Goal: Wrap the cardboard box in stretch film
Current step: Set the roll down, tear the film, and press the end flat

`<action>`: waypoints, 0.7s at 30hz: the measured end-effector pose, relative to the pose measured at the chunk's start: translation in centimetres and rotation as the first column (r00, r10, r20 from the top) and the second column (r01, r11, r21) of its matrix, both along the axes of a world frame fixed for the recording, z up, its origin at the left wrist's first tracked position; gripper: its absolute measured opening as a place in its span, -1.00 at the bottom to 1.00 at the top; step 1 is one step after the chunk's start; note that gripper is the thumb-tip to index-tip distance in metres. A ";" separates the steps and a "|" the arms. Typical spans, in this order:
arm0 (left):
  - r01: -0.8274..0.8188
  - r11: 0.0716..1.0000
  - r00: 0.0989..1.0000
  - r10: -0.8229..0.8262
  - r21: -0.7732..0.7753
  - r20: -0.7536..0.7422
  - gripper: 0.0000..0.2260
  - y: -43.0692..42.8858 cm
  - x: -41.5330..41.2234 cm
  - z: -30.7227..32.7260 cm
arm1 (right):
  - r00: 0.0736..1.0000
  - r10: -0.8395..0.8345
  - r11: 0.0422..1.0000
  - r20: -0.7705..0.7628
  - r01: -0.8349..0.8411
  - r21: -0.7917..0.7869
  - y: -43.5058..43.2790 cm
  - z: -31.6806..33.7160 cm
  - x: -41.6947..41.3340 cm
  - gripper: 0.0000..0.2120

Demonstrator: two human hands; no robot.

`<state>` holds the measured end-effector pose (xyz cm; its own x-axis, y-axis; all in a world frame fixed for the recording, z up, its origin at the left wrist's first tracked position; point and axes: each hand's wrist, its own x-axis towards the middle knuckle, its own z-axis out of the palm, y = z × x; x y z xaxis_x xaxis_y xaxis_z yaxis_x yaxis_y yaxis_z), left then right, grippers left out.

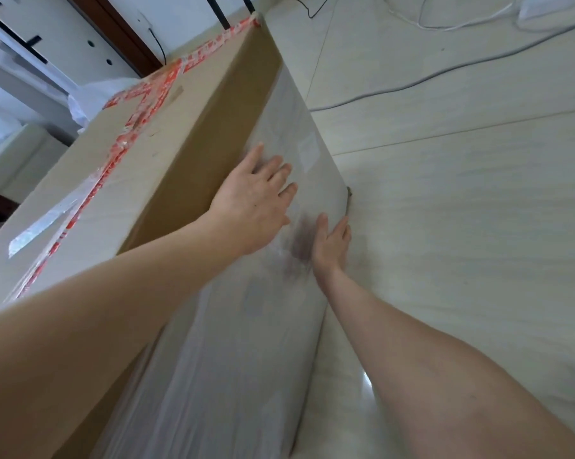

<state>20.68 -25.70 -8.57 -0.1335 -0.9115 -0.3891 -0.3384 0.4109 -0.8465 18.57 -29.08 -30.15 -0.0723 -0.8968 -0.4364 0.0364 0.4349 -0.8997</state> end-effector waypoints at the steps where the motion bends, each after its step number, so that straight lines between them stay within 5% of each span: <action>1: 0.012 1.000 1.000 -0.012 0.006 -0.008 -0.45 0.4 -0.1 0.1 | 1.000 -0.013 1.000 0.011 0.014 -0.023 0.4 0.4 0.2 -0.35; 21: -0.027 0.999 0.981 0.022 0.023 0.194 -0.39 3.8 1.1 -1.4 | 0.991 0.126 0.964 0.035 -0.114 -0.239 5.1 5.6 3.0 -0.42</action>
